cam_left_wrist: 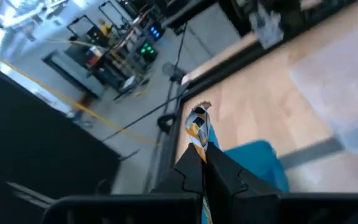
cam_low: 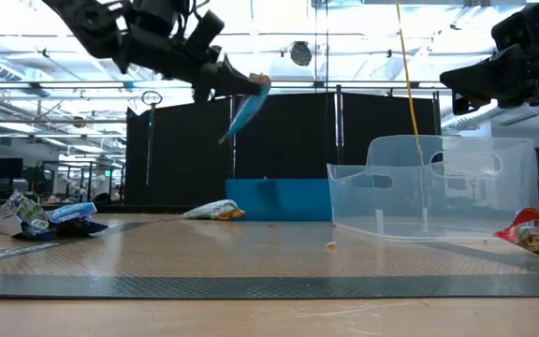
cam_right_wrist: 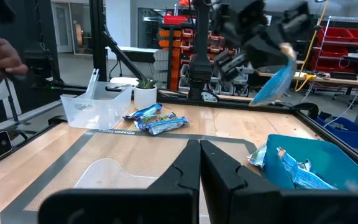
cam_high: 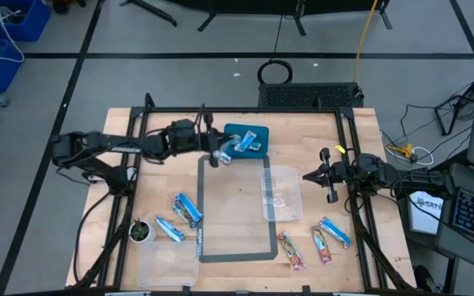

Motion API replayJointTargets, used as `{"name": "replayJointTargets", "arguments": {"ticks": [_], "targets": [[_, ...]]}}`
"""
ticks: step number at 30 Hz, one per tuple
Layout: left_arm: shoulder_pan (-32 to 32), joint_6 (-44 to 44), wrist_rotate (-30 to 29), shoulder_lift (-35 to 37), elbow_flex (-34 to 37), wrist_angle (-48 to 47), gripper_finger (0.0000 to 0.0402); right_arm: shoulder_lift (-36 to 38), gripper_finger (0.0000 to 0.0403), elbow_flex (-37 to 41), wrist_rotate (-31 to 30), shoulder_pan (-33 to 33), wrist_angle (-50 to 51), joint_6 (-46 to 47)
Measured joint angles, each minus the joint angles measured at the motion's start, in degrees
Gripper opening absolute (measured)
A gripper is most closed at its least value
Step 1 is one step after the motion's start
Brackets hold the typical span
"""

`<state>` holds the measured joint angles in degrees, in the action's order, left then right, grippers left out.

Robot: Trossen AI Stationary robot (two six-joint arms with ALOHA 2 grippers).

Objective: Pick and place Granola Bars by type
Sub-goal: Put the orange granola bar into the blue bin

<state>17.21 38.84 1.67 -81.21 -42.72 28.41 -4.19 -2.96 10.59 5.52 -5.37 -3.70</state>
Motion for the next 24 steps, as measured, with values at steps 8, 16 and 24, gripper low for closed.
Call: {"name": "replayJointTargets", "arguments": {"ticks": [8,16,24], "targets": [[6.28,-9.46,7.97,-4.43,-10.75,-10.74,0.0005,0.0,0.0004,0.0,0.0,0.0,-0.02,0.0],[6.79,-2.38,2.71,-11.29,-31.14,-37.15,0.0003,0.0,0.0004,0.0,0.0,-0.02,-0.04,-0.02],[8.1,-1.71,0.13,-23.81,-40.79,-45.99,0.0003,0.0,0.0004,0.0,0.0,-0.02,-0.02,-0.01]]}}
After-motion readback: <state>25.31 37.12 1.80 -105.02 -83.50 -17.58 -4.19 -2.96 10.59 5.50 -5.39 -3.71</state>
